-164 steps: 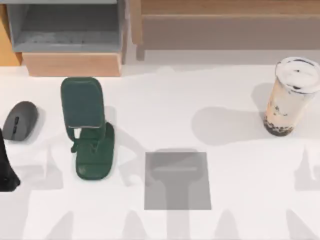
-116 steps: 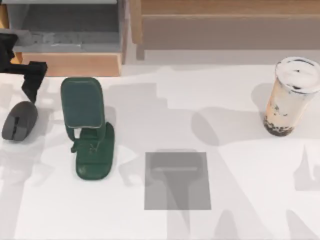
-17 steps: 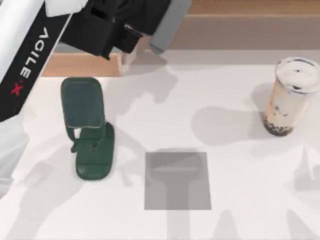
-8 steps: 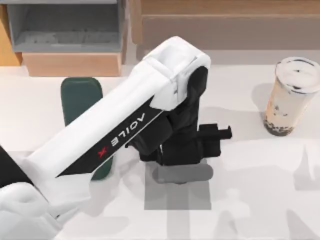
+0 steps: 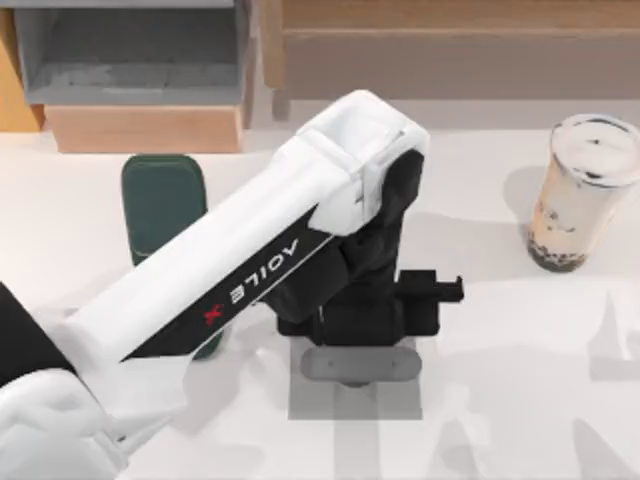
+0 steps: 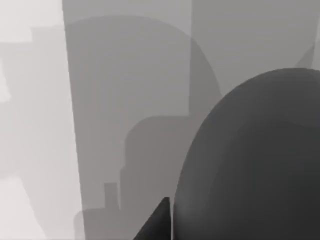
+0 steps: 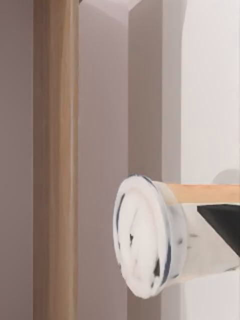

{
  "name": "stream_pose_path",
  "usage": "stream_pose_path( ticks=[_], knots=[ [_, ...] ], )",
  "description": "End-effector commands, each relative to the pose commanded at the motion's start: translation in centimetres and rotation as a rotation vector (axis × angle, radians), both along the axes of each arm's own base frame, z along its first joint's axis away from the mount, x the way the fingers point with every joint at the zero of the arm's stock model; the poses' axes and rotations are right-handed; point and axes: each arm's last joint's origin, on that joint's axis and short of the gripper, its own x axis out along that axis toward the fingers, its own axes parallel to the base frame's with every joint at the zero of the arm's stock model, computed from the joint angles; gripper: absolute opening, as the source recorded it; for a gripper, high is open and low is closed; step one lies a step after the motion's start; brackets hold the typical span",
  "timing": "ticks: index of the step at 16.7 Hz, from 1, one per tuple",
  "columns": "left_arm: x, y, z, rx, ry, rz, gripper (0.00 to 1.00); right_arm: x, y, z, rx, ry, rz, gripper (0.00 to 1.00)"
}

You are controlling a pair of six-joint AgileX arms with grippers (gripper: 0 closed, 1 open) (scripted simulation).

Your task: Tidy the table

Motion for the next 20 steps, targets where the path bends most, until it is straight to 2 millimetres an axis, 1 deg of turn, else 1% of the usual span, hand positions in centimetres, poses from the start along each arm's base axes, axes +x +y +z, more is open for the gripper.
stream_pose_path(
  ticks=[4, 8, 20],
  knots=[
    [-0.1, -0.1, -1.0, 0.003, 0.003, -0.003, 0.00, 0.0, 0.0, 0.0, 0.000, 0.000, 0.000, 1.00],
    [-0.1, -0.1, -1.1, 0.003, 0.004, -0.004, 0.00, 0.0, 0.0, 0.0, 0.000, 0.000, 0.000, 1.00],
    [-0.1, -0.1, -1.1, 0.003, 0.004, -0.004, 0.90, 0.0, 0.0, 0.0, 0.000, 0.000, 0.000, 1.00]
  ],
)
